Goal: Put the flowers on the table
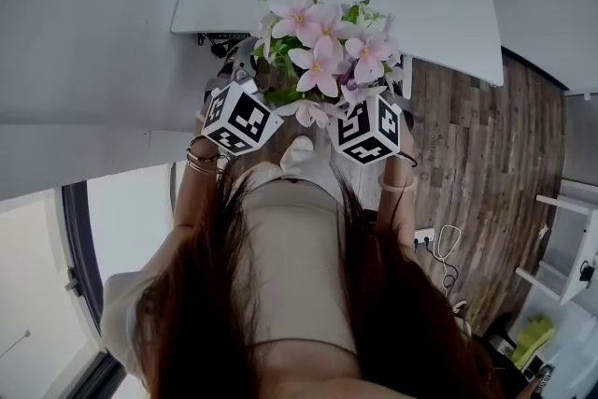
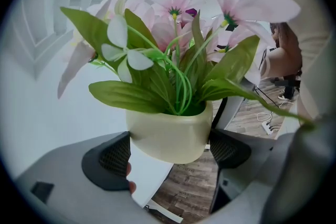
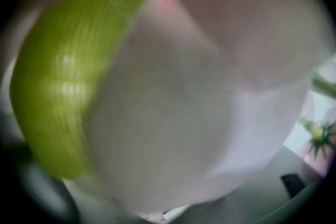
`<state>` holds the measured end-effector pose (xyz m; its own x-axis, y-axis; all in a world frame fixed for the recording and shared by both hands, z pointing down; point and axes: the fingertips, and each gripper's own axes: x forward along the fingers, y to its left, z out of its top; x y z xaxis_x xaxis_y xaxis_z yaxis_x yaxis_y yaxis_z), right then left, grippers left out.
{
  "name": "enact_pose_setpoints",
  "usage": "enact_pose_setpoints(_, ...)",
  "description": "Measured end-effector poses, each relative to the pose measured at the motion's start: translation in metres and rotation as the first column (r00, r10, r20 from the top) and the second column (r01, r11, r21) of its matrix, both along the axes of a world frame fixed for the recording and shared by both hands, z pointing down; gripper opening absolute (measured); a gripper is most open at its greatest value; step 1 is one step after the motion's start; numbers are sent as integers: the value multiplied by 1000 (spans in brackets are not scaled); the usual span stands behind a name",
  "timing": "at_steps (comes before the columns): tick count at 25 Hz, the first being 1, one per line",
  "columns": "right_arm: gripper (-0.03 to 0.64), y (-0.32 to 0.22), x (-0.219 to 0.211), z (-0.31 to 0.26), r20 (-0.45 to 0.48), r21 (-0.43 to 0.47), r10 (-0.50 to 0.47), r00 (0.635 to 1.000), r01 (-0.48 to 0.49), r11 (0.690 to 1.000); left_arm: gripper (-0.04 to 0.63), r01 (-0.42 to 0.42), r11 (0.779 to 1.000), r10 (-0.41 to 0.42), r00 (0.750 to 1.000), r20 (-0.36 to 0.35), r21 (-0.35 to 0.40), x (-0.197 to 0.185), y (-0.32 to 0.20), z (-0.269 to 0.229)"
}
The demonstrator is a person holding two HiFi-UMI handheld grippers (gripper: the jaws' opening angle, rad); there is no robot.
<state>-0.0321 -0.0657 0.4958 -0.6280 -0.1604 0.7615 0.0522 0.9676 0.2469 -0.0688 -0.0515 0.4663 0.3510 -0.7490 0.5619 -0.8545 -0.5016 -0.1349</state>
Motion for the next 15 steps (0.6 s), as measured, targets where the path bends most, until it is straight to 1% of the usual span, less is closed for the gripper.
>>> enact_pose_setpoints(8,430,-1,-3,2,16,-8,-47,999,48,999,471,52,999,-52,998,20,-8,-2,0,2)
enact_pose_setpoints(15,430,-2,-4,-2,24,6,-57,998,57,998,471,59,998,-59,998,31,-5,-2,0,-3)
